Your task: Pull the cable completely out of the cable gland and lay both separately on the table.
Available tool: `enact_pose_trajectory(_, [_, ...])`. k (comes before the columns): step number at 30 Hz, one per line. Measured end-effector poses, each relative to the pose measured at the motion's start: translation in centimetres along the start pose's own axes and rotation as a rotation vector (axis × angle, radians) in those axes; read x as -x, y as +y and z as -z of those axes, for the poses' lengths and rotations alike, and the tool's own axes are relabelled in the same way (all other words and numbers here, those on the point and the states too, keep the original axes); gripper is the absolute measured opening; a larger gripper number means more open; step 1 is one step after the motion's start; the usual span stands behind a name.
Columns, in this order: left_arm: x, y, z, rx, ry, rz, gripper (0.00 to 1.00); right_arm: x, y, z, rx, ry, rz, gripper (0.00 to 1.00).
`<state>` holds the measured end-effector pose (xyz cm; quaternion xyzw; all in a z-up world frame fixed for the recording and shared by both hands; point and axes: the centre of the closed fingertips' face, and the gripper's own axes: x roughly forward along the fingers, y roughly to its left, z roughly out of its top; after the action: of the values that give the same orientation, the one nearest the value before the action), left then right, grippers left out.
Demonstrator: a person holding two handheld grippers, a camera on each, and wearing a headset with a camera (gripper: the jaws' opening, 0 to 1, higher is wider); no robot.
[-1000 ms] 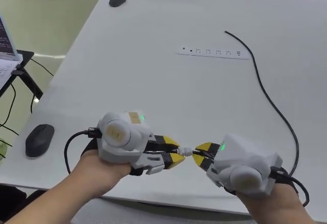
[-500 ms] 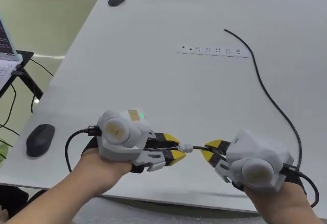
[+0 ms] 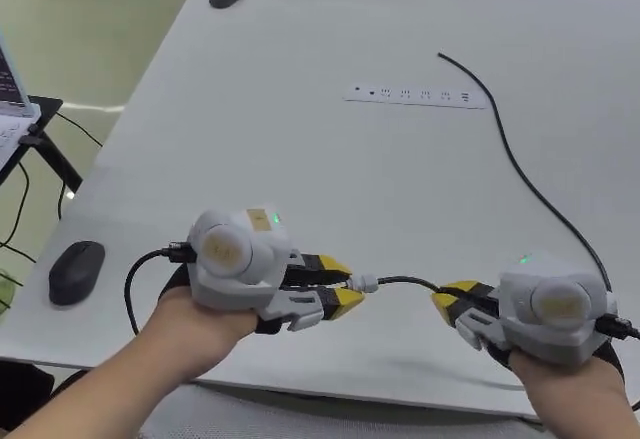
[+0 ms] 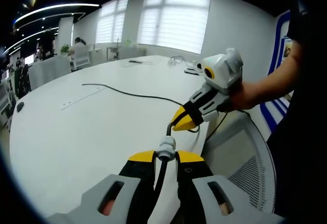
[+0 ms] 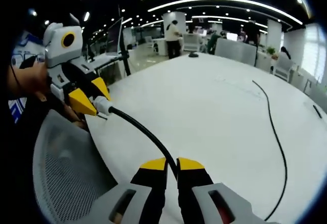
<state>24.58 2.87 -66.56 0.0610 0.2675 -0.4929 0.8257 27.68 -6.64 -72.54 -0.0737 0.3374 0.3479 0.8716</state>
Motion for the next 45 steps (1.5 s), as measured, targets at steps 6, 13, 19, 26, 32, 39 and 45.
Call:
enact_pose_trajectory(6, [-0.1,0.2,0.1,-0.004,0.002,-0.006,0.15,-0.2,-1.2,1.2,-0.132,0.009,0.03,0.0])
enact_pose_trajectory(13, [-0.2,0.2,0.2,-0.011,0.006,-0.011,0.15,-0.3,-0.7,1.7,-0.134,0.025,0.022,0.01])
enact_pose_trajectory(19, [0.3,0.7,0.4,0.021,0.005,-0.019,0.15,-0.3,-0.3,1.6,-0.112,0.022,0.009,0.02])
enact_pose_trajectory(26, [0.6,1.0,0.5,0.027,0.009,-0.025,0.15,-0.1,0.2,1.5,-0.093,0.02,-0.012,0.03])
enact_pose_trajectory(32, [0.7,1.4,0.4,0.028,0.008,-0.03,0.15,0.3,1.0,0.8,-0.04,0.015,-0.043,0.05])
enact_pose_trajectory(39, [0.8,1.4,0.9,0.032,0.016,-0.03,0.15,0.5,3.8,-1.6,0.106,-0.004,-0.109,0.17])
enact_pose_trajectory(45, [0.8,1.4,0.8,0.03,0.016,-0.031,0.15,0.1,6.6,-3.8,0.344,-0.017,-0.14,0.21])
